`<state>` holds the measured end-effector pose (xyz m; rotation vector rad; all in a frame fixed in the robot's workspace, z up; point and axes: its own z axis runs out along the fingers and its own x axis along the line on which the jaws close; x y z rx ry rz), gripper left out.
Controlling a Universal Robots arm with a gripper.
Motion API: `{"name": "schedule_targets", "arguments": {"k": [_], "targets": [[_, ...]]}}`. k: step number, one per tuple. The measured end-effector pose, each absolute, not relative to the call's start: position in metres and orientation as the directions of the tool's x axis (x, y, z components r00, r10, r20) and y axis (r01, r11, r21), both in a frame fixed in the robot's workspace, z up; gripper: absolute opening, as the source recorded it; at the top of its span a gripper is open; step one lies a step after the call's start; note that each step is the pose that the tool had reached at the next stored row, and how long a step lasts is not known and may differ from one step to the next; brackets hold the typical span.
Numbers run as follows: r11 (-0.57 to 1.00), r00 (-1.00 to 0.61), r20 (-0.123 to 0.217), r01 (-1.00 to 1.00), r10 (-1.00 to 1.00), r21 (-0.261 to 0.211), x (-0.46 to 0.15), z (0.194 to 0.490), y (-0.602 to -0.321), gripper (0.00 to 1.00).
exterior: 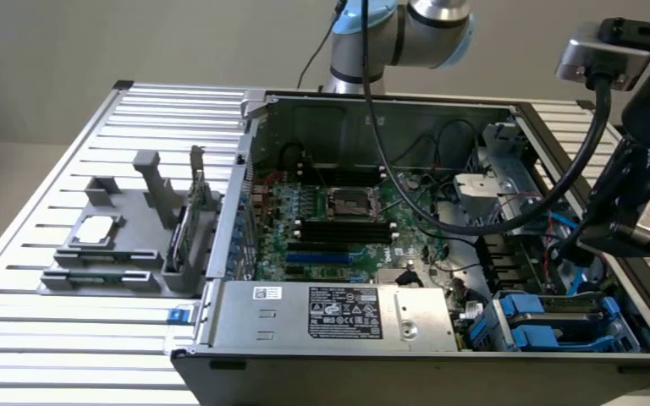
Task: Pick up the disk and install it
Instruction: 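Insert the first disk wire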
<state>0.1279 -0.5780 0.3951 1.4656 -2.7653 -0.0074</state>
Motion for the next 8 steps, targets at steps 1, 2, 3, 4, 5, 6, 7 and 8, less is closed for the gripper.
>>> {"name": "schedule_targets", "arguments": {"k": [1,2,3,4,5,6,7,8], "targets": [[0.576,-0.576,0.008,-0.817,-0.817,0.01,0.1278,0.395,-0.578,0.11],[0.59,-0.59,0.008,-0.807,-0.807,0.01,0.1279,0.3949,-0.578,0.11],[0.602,-0.602,0.008,-0.798,-0.798,0.01,0.1279,0.3948,-0.5779,0.11],[0.614,-0.614,0.007,-0.789,-0.789,0.01,0.1278,0.3948,-0.5779,0.11],[0.626,-0.626,0.007,-0.78,-0.78,0.011,0.1278,0.3949,-0.578,0.11],[0.636,-0.636,0.005,-0.772,-0.772,0.012,0.1278,0.3948,-0.578,0.11],[0.645,-0.645,0.003,-0.764,-0.764,0.014,0.1279,0.3947,-0.578,0.11],[0.652,-0.652,0.0,-0.758,-0.758,0.017,0.1279,0.3947,-0.578,0.11]]}}
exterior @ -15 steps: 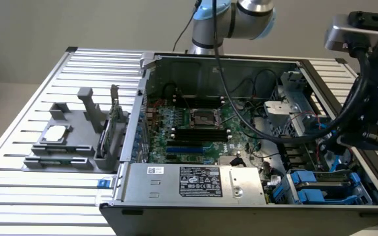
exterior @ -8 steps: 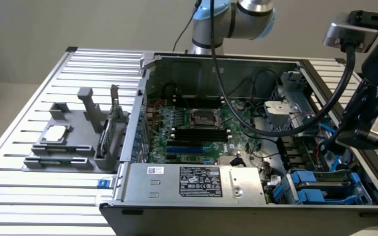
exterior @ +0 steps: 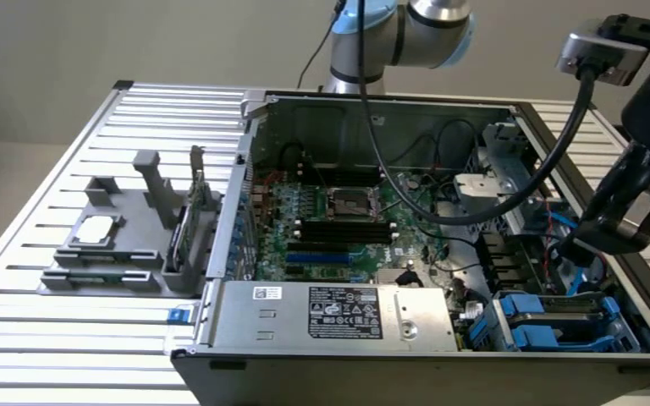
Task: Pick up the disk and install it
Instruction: 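Insert the first disk wire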
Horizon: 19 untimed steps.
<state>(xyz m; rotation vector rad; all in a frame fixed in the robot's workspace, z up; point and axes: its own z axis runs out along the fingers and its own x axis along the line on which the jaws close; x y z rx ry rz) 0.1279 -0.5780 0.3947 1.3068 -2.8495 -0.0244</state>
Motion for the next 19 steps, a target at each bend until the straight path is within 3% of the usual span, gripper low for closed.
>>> {"name": "schedule_targets", "arguments": {"k": [19], "targets": [[0.772,-0.773,-0.062,-0.634,-0.631,0.048,0.1279,0.3949,-0.5779,0.11]]}}
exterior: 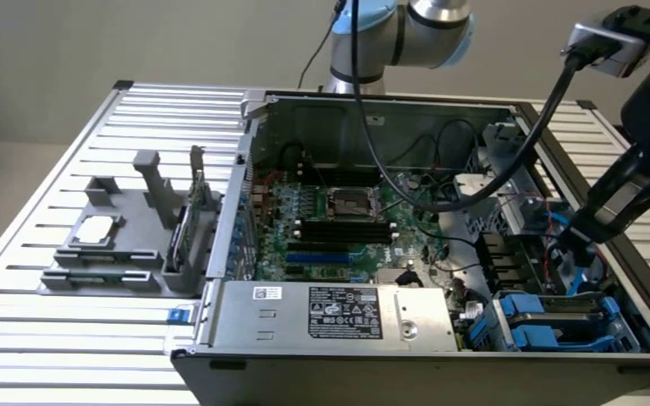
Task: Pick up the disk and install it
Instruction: 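Insert the first disk wire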
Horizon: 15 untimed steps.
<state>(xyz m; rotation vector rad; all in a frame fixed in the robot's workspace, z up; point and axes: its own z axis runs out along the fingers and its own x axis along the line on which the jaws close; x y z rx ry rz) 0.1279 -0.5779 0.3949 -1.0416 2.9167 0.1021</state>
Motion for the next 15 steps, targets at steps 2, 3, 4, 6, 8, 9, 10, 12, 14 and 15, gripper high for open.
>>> {"name": "schedule_targets", "arguments": {"k": [2,3,4,6,8,9,10,12,14,15], "targets": [[0.784,-0.785,-0.068,-0.619,-0.615,0.05,0.1278,0.3948,-0.578,0.11],[0.789,-0.79,-0.072,-0.612,-0.608,0.052,0.1279,0.3948,-0.578,0.11],[0.794,-0.796,-0.075,-0.605,-0.601,0.053,0.1279,0.3948,-0.5779,0.11],[0.804,-0.805,-0.083,-0.592,-0.587,0.057,0.1278,0.3948,-0.578,0.11],[0.813,-0.814,-0.091,-0.579,-0.573,0.061,0.1278,0.3948,-0.578,0.11],[0.817,-0.819,-0.096,-0.573,-0.566,0.063,0.1278,0.3949,-0.578,0.11],[0.822,-0.823,-0.1,-0.566,-0.559,0.064,0.1278,0.3949,-0.5779,0.11],[0.831,-0.832,-0.106,-0.553,-0.545,0.066,0.1279,0.3949,-0.5779,0.11],[0.842,-0.842,-0.111,-0.536,-0.528,0.067,0.1279,0.3948,-0.5779,0.11],[0.846,-0.847,-0.113,-0.528,-0.519,0.068,0.1278,0.3948,-0.5779,0.11]]}}
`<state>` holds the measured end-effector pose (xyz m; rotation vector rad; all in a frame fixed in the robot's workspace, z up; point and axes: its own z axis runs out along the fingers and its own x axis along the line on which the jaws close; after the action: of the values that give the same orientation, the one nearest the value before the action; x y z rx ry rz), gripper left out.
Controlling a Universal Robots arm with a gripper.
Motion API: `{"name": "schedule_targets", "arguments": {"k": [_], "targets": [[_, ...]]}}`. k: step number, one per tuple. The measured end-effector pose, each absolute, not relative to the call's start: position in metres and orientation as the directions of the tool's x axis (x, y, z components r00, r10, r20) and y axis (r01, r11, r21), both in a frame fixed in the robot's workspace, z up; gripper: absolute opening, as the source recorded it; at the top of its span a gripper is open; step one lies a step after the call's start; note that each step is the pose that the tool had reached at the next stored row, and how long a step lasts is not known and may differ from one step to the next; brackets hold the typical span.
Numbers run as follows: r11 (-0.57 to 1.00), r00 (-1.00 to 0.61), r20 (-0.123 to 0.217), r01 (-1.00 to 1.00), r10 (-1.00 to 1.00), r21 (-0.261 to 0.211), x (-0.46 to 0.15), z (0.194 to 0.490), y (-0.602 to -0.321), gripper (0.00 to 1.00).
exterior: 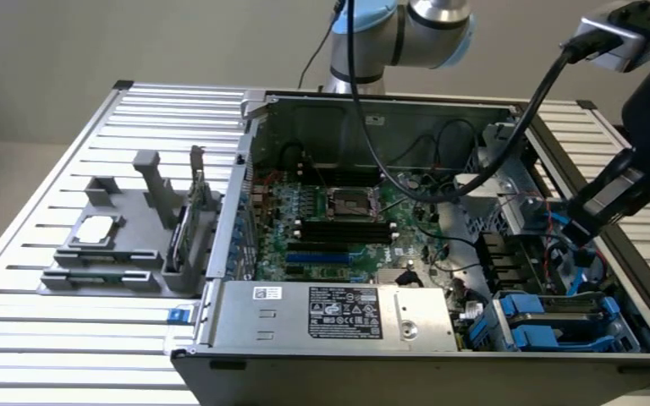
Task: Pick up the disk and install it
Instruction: 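Insert the first disk wire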
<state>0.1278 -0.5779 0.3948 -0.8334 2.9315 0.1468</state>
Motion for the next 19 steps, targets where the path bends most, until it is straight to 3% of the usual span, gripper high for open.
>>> {"name": "schedule_targets", "arguments": {"k": [19], "targets": [[0.967,-0.964,-0.118,-0.246,-0.237,0.068,0.1279,0.3943,-0.578,0.11]]}}
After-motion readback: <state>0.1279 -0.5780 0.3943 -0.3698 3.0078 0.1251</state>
